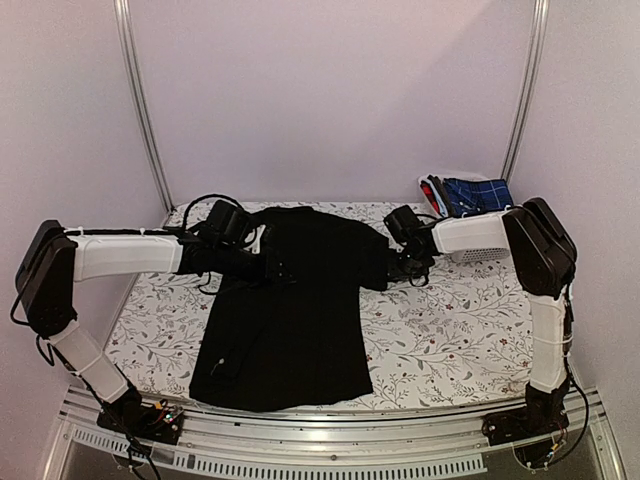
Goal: Fold and stack the long sleeve shirts
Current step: Adjust the sleeve at the center of the board.
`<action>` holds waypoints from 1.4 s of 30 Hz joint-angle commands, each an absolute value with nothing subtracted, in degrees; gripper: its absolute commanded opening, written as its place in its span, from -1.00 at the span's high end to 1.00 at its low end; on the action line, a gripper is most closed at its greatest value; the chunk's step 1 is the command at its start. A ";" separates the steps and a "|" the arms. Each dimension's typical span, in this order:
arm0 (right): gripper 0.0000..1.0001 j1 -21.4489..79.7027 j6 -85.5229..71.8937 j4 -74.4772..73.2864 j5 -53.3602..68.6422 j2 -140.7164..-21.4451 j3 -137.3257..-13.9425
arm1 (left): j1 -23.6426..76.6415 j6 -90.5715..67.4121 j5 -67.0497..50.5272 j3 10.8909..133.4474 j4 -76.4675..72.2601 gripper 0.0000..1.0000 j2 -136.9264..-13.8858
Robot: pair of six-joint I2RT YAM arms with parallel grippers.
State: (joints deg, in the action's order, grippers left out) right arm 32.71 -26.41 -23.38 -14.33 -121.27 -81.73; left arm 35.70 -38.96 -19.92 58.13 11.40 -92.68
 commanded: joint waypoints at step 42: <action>1.00 51.21 -16.59 -8.38 10.90 -113.90 -83.47 | 29.35 -54.54 -23.06 50.01 -1.11 -0.10 -90.27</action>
